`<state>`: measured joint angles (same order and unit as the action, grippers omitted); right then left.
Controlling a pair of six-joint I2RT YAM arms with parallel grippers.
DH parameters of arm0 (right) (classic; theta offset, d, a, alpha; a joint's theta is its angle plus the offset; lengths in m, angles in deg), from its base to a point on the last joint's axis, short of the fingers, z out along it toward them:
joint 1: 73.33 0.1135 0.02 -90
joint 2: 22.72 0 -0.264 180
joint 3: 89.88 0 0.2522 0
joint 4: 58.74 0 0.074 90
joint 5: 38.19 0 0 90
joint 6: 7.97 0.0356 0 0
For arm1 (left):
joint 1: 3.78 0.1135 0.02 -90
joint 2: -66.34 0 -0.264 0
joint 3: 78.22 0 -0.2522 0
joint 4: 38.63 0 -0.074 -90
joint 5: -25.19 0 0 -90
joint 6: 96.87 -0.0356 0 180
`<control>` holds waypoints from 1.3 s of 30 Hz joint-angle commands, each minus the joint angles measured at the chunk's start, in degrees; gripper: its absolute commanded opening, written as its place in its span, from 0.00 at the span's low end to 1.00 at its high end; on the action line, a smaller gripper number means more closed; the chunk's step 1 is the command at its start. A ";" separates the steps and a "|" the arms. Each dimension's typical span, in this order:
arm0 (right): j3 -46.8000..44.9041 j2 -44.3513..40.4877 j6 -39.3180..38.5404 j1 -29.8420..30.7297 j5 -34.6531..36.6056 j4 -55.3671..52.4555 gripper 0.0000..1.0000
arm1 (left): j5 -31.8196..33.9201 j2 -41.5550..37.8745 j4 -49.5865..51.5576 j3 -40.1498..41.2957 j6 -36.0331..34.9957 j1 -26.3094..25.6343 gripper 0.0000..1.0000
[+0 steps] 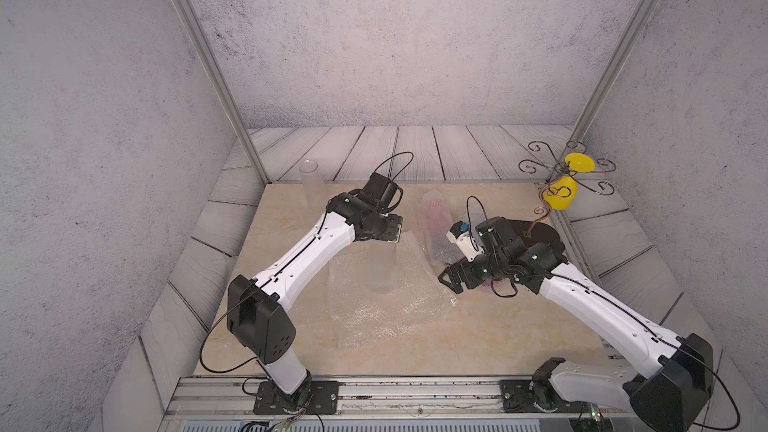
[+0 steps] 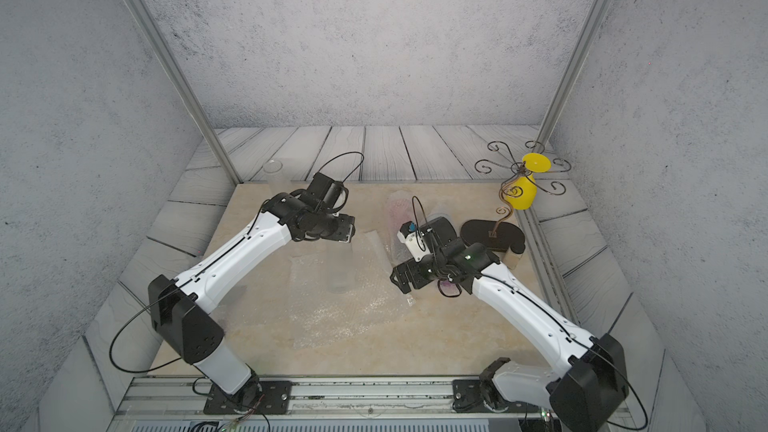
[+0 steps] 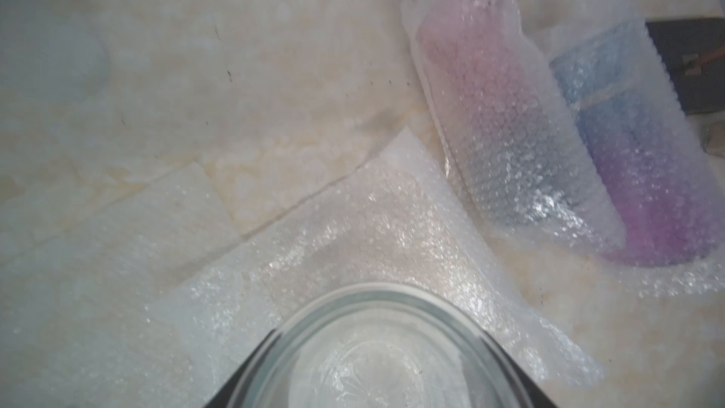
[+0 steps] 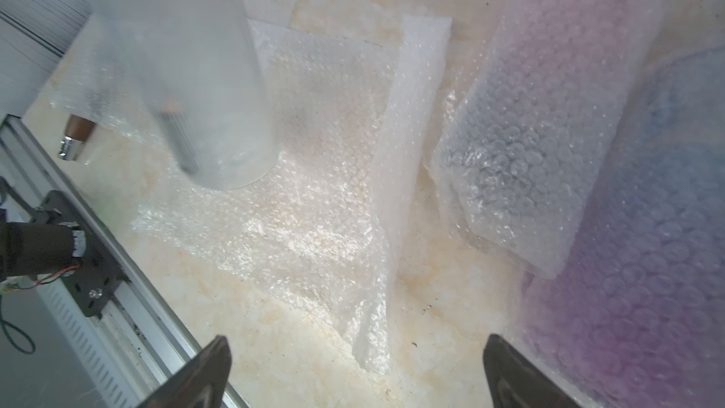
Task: Unwrap the vase from the bubble wrap
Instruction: Pick up the vase from the bubble wrap, then place the vase at the center of the board.
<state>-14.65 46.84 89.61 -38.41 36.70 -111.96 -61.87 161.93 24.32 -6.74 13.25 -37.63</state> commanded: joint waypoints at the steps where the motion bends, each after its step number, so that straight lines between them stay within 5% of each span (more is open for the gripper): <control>1: 0.64 -1.78 -0.74 -0.10 -3.90 0.14 0.99 | 1.51 1.92 -10.63 -5.05 -5.33 5.15 0.00; 10: 3.90 -0.41 -0.92 -0.09 -6.17 -2.40 0.99 | 0.88 13.55 -26.37 -16.06 -9.64 14.34 0.00; 27: 9.09 7.90 -1.21 -0.11 -9.55 -4.43 0.99 | -2.85 42.83 -31.03 -45.84 -14.23 22.48 0.00; 39: 9.72 8.84 -1.93 -0.18 -6.07 -5.74 0.99 | -2.30 45.50 -31.13 -44.90 -14.34 23.93 0.00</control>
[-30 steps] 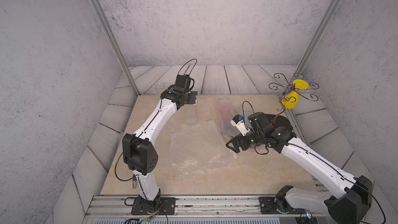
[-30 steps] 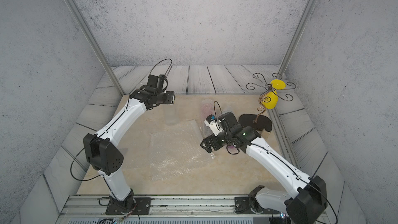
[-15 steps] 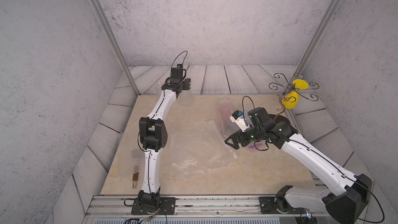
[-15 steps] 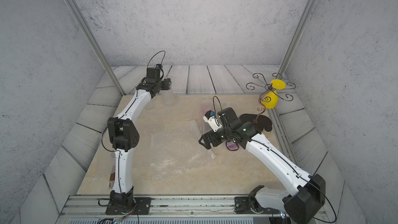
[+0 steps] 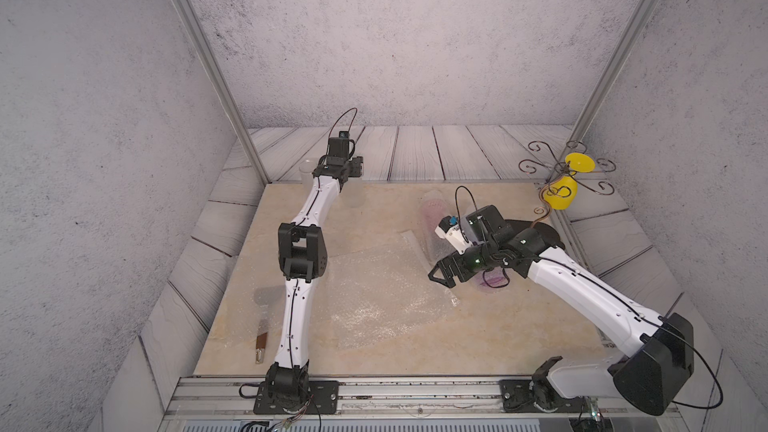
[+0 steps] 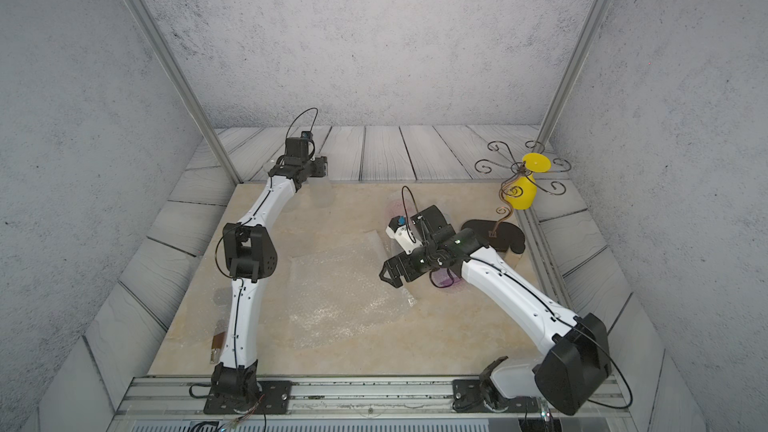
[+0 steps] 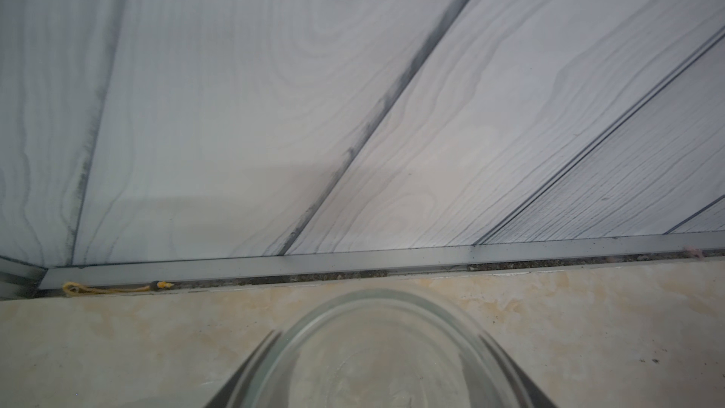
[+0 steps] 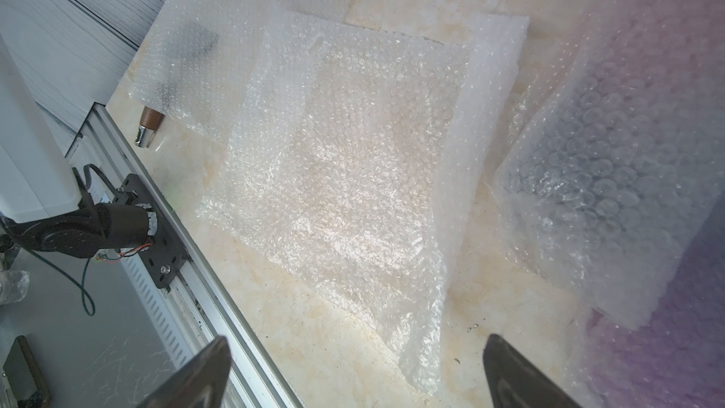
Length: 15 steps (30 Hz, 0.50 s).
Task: Unwrap the vase from the bubble wrap
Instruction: Place the vase at the center of the board.
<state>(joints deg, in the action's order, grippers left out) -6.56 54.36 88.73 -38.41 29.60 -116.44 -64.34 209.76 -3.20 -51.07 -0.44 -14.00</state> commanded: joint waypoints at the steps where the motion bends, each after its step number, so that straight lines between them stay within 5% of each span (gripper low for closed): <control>1: 1.63 1.35 -1.03 -0.14 1.05 -1.16 0.99 | 0.39 -2.71 -3.99 0.57 -0.69 0.38 0.00; 4: 2.06 1.82 -0.88 -0.18 0.71 -1.14 0.99 | 0.71 -4.19 -5.22 4.44 -0.38 0.37 0.04; 10: 1.55 0.90 -0.18 -0.18 0.64 -0.96 0.99 | 0.57 -8.22 -8.40 11.17 0.32 0.37 0.74; 13: 2.02 1.05 -0.05 -0.17 0.16 -1.04 0.99 | 0.99 -9.09 -7.50 11.21 0.42 0.37 0.91; 15: 2.32 0.97 -0.10 -0.16 0.16 -0.97 0.99 | 0.94 -10.01 -7.03 11.48 0.42 0.37 0.94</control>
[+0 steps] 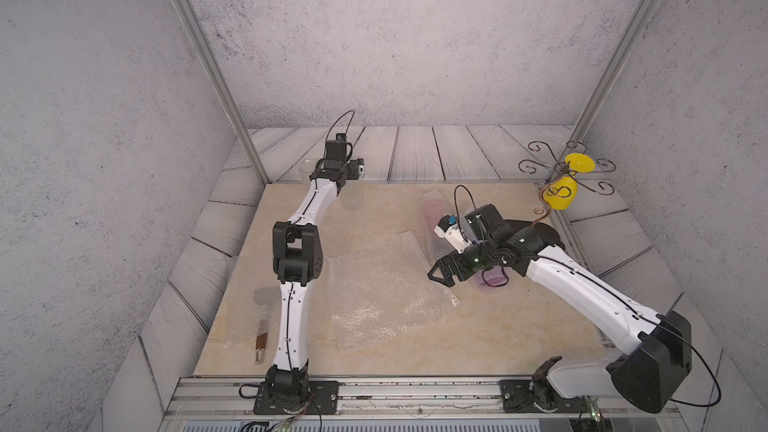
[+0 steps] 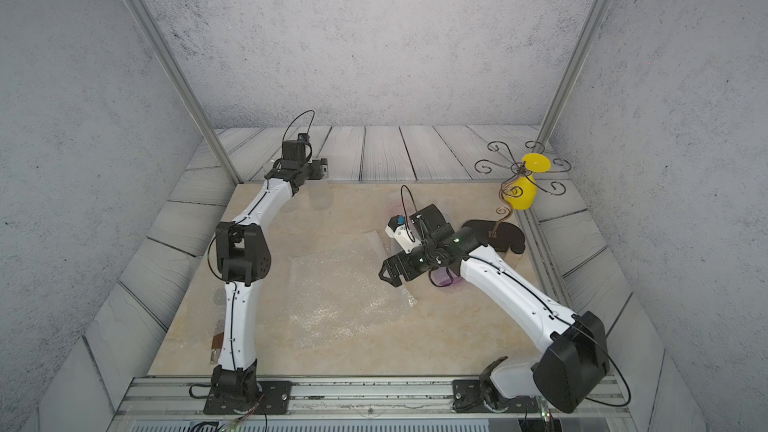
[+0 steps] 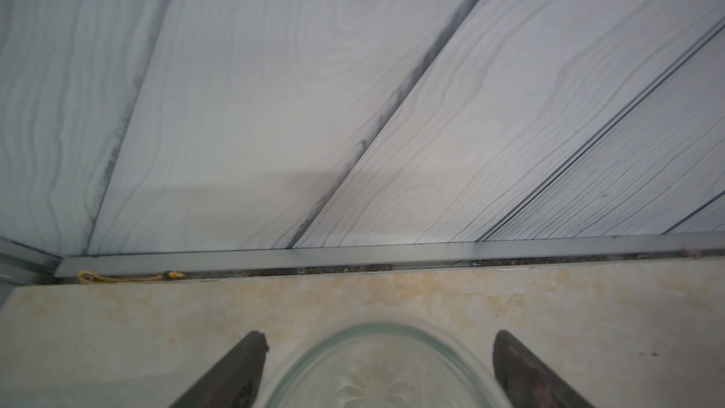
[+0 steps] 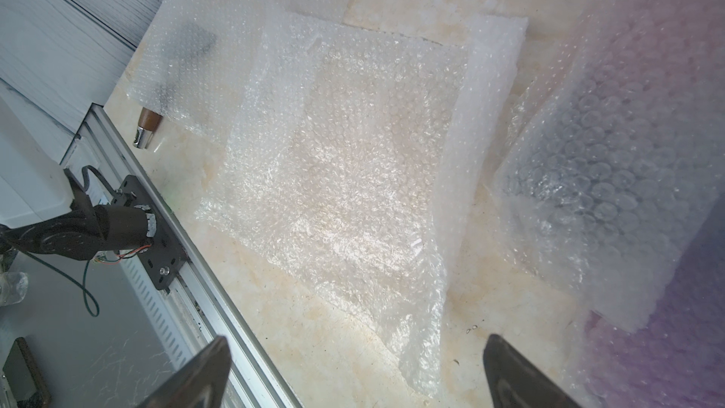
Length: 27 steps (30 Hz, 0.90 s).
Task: Unwrap the vase from the bubble wrap
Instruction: Place the vase at the center of the board.
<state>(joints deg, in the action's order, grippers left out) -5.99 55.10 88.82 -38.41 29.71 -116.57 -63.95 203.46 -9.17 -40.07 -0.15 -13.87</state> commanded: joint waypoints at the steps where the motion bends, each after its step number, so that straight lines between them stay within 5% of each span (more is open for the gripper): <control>1: 1.81 0.23 -0.18 -0.19 0.07 -0.75 0.99 | 0.46 -4.15 -0.98 0.71 0.10 0.21 0.94; 13: 2.91 0.10 -0.35 -0.06 0.19 -0.95 0.99 | 1.61 -9.49 7.76 1.73 -1.97 0.18 0.99; 18: 5.11 1.23 0.22 -0.10 8.07 -4.02 0.99 | 0.96 -15.64 15.89 3.39 -1.29 0.09 0.99; 22: 6.31 2.03 0.73 -0.07 14.46 -7.20 0.99 | 0.39 -26.25 19.95 12.10 1.78 -0.24 0.96; 27: 5.92 1.31 1.82 -0.11 13.14 -6.27 0.99 | -1.67 -41.25 31.49 27.51 10.91 -0.46 0.89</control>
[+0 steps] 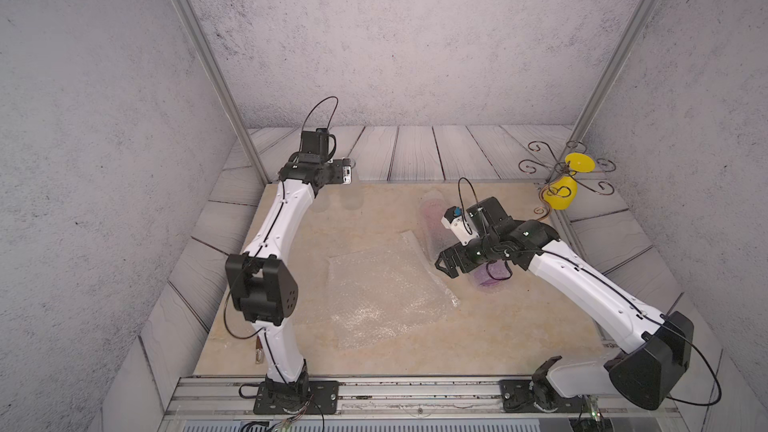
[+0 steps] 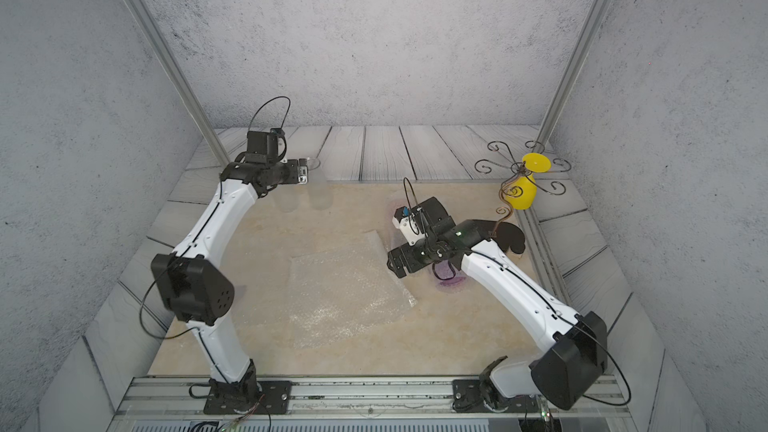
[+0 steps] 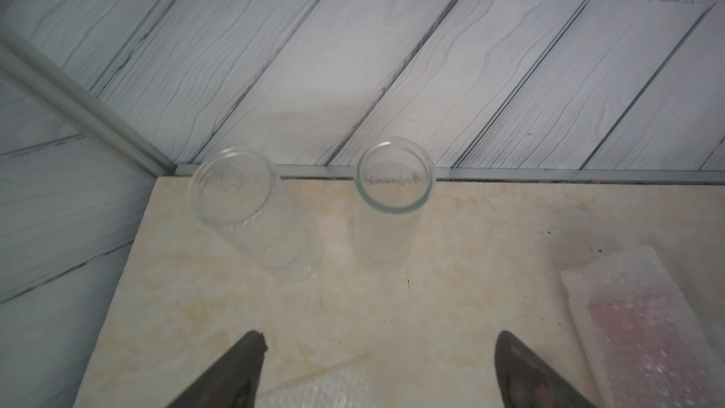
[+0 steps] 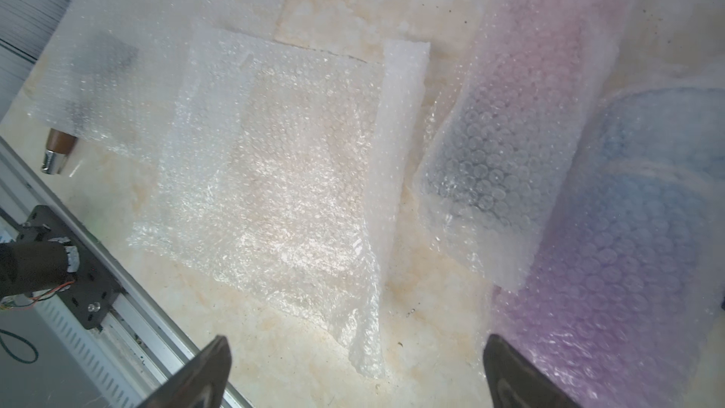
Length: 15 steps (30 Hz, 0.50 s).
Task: Unwrap the vase from the bubble wrap
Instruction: Pick up the bubble wrap from the center of the board.
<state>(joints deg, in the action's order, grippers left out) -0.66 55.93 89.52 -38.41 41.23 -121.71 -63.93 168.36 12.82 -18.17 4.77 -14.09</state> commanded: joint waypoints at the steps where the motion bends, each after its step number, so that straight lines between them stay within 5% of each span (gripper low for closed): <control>1: 0.28 0.21 1.36 -0.11 1.22 -0.90 0.99 | -2.85 -8.52 11.14 9.14 7.38 -0.30 0.88; 8: -3.39 -1.84 2.36 -0.11 0.73 -1.41 0.99 | -8.83 -23.67 16.43 36.55 15.39 -1.84 0.87; 15: -6.07 -3.64 3.57 -0.11 0.14 -0.47 0.99 | -8.62 -30.80 17.92 49.88 27.82 -11.37 0.84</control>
<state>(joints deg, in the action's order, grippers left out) -6.19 54.95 92.01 -38.41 41.42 -121.97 -71.56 140.29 29.48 29.43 24.90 -22.48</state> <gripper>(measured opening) 0.989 0.838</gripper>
